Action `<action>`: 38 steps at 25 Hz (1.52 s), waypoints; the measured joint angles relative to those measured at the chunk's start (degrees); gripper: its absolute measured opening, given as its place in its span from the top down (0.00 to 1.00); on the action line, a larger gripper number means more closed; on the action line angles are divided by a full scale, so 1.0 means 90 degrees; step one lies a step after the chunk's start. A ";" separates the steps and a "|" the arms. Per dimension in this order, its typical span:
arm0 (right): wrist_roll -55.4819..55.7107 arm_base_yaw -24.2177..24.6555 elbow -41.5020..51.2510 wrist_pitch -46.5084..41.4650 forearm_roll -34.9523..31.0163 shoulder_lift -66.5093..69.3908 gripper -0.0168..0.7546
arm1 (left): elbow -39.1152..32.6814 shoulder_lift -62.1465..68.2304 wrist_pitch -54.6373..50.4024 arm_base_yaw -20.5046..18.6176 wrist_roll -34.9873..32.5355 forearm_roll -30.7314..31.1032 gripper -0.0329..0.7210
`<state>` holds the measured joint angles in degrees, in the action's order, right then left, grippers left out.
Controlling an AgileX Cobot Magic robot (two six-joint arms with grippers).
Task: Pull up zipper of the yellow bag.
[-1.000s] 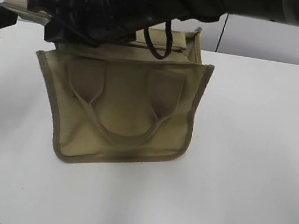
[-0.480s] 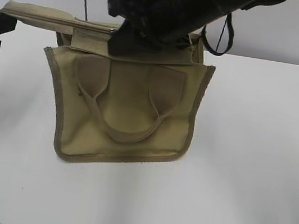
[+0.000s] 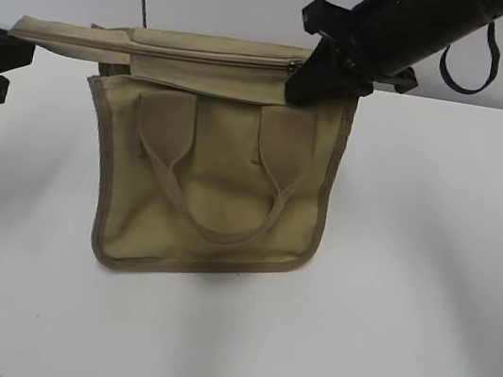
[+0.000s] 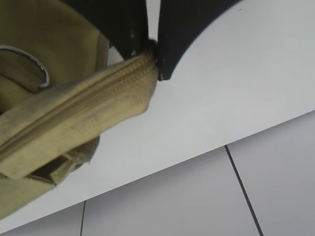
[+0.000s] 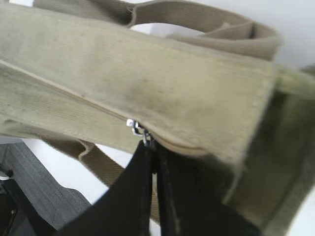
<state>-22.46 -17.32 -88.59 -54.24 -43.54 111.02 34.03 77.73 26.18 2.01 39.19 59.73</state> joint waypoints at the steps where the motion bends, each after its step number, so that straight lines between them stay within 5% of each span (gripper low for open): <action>1: 0.0000 0.0089 0.0000 -0.0049 0.0025 0.0000 0.99 | 0.0000 0.0005 0.0008 0.0000 0.0000 0.0006 0.95; 6: -0.0047 0.0258 0.0000 -0.0264 0.0039 0.0000 0.98 | 0.0000 0.0018 0.0041 0.0013 0.0000 0.0032 0.95; 10: -0.0157 0.0315 0.0000 -0.0278 0.0146 -0.0034 0.78 | 0.0000 0.0024 -0.0067 0.0020 0.0000 0.0025 0.90; 15: -0.0429 0.0466 0.0000 -0.0238 0.0413 -0.0379 0.32 | 0.0000 0.0024 -0.0790 0.0000 0.0000 -0.0081 0.58; 18: -0.0729 0.0486 0.0000 -0.0094 0.0521 -0.0733 0.24 | 0.0000 0.0024 -0.1268 -0.0006 0.0259 -0.0142 0.41; 23: -0.0841 0.0467 0.0000 -0.0041 0.0966 -0.1408 0.22 | 0.0000 -0.0182 -0.2755 0.0523 0.1081 -0.0295 0.34; 27: -0.0153 0.0184 0.0000 -0.0314 0.2380 -0.1813 0.24 | 0.0000 -0.0248 -0.4466 0.1571 0.1114 -0.1207 0.34; 30: 0.0562 -0.0196 0.0000 -0.0809 0.3497 -0.2025 0.26 | 0.0056 -0.0263 -0.5546 0.2308 0.0215 -0.2645 0.34; 34: 0.0921 -0.0524 0.0327 -0.1183 0.3968 -0.2540 0.26 | 0.0590 -0.0374 -0.6901 0.2891 -0.1993 -0.4876 0.34; 38: 0.1062 -0.0602 0.1446 -0.1142 0.3992 -0.3658 0.26 | 0.1293 -0.1011 -0.8077 0.3061 -0.2744 -0.5677 0.34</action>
<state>-12.90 -22.73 -75.58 -64.52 -7.61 78.10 45.67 68.62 -46.51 29.56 14.49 8.64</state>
